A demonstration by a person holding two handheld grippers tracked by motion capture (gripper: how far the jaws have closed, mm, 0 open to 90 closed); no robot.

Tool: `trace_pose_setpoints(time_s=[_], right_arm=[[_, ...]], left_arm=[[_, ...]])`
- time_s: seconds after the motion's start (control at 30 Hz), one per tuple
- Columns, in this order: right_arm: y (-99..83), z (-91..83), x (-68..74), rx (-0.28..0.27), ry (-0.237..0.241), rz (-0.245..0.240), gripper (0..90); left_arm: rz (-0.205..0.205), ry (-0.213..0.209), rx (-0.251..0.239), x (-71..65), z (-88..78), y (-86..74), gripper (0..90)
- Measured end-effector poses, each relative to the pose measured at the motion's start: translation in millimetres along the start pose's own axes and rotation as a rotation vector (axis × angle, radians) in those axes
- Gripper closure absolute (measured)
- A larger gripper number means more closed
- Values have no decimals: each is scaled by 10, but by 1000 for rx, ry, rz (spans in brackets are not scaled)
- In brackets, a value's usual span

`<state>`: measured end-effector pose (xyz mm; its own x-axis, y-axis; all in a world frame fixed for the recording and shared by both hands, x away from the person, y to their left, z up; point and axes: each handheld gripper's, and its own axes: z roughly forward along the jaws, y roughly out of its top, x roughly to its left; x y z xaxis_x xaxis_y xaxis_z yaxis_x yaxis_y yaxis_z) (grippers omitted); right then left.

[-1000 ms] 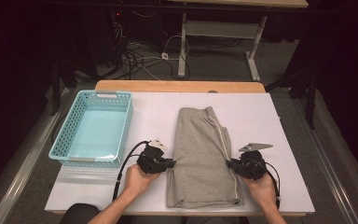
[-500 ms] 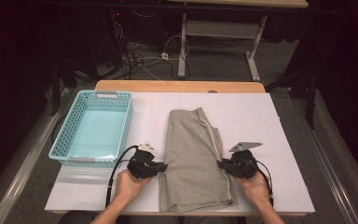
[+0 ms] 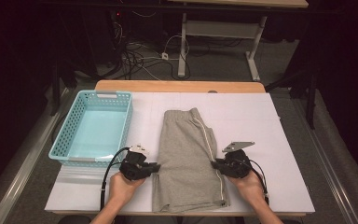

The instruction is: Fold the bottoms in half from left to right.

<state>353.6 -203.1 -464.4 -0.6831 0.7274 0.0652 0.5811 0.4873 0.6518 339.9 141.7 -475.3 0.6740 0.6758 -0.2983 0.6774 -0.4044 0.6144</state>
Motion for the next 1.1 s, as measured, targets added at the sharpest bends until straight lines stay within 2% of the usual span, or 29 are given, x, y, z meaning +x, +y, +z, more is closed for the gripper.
trace_pose_setpoints(time_s=[0.23,0.43,0.67,0.8,1.1], right_arm=[[-17,-23,11,-19,-21,3,709],[-43,-77,-8,-54,-31,26,658],[-54,-128,-63,-87,-31,52,620],[-60,-151,-84,-101,-34,72,618],[-59,-178,-116,-122,-49,78,620]], left_arm=[[-20,22,-60,32,-76,2,640],[-33,48,-99,67,-109,11,517],[-32,68,-111,82,-120,10,465],[-40,52,-116,97,-126,12,453],[-29,63,-115,101,-127,18,450]])
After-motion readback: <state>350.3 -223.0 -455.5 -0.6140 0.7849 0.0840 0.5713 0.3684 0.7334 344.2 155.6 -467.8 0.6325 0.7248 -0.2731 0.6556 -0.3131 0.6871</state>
